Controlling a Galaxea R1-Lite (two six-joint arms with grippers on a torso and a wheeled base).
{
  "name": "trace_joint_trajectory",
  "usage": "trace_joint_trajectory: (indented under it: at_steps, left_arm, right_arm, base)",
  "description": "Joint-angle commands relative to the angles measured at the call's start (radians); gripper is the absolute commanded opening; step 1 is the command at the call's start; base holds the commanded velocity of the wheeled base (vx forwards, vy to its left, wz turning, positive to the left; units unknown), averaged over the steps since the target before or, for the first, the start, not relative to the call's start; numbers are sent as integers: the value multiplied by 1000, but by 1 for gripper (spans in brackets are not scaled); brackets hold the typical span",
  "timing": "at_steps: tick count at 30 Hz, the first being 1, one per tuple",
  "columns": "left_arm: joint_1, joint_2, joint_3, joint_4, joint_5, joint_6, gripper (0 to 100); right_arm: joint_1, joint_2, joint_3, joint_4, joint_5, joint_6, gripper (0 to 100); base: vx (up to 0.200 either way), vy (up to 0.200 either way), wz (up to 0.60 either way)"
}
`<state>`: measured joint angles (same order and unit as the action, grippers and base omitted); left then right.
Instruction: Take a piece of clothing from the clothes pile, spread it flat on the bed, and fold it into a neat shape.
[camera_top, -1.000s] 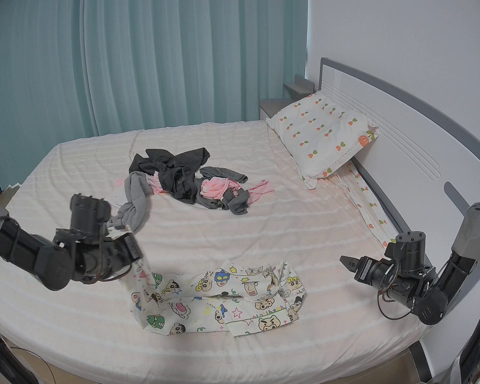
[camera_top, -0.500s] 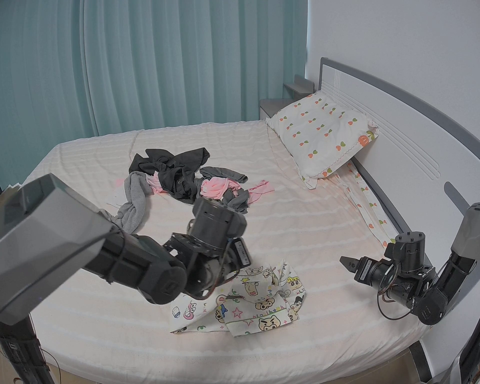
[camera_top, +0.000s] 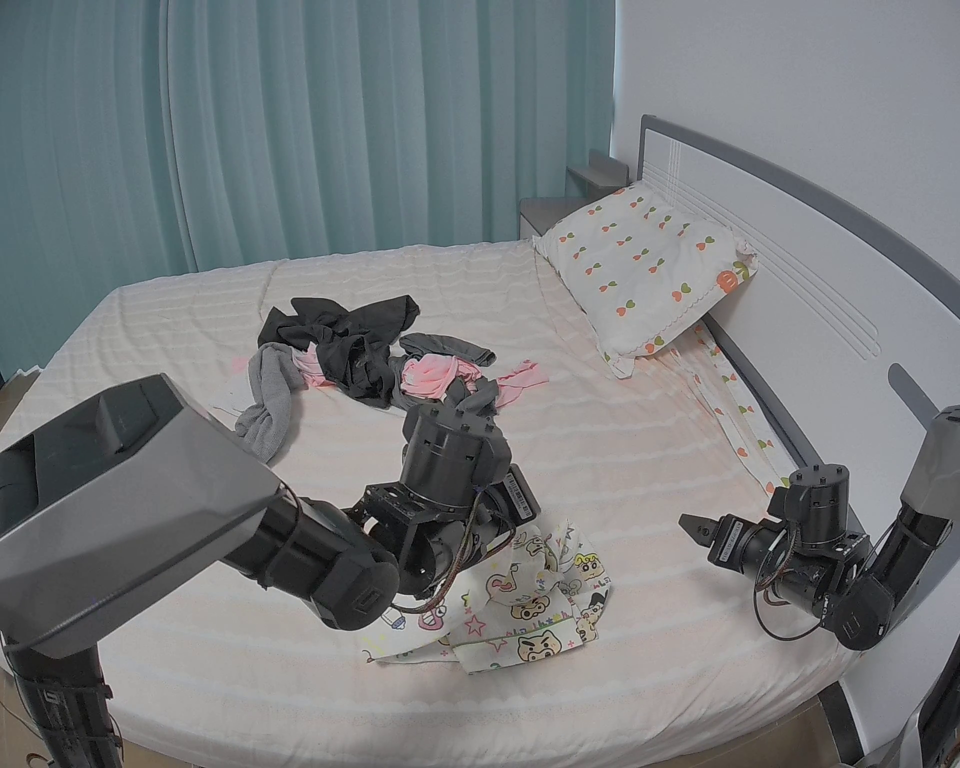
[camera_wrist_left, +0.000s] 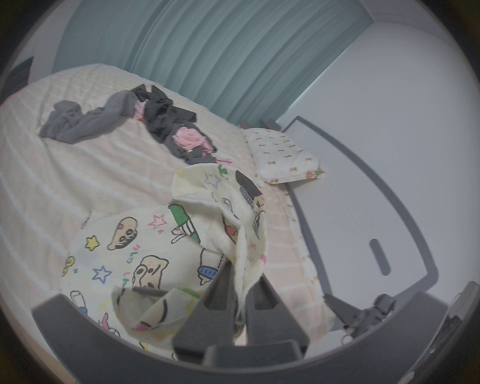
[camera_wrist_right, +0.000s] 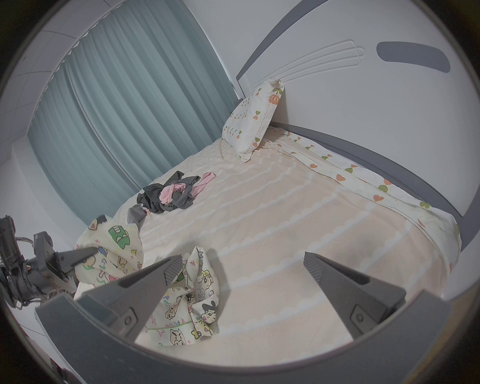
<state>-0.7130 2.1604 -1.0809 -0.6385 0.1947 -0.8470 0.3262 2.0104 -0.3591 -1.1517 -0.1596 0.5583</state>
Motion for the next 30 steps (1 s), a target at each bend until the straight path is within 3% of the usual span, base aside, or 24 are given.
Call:
trace_joint_trajectory:
  at_steps: [1,8,9,13,14,26,30]
  left_arm:
    - [10,4,42,-82,-90,2,0]
    - [20,6,50,-93,-187,3,0]
    - [26,7,55,-124,-225,3,0]
    - [35,21,75,-196,-245,8,0]
    - [38,27,76,-202,-245,13,100]
    - [53,30,71,-267,-228,19,100]
    - [70,22,71,-263,-152,22,100]
  right_arm:
    - [1,2,0,0,0,0,100]
    - [-1,1,0,0,0,0,100]
    - [-1,1,0,0,0,0,100]
    - [-1,2,0,0,0,0,100]
    - [-1,2,0,0,0,0,100]
    - [-6,4,0,0,0,0,100]
    - [-6,4,2,0,0,2,100]
  base:
    - [0,0,0]
    - [0,0,0]
    - [0,0,0]
    - [0,0,0]
    - [0,0,0]
    - [0,0,0]
    - [0,0,0]
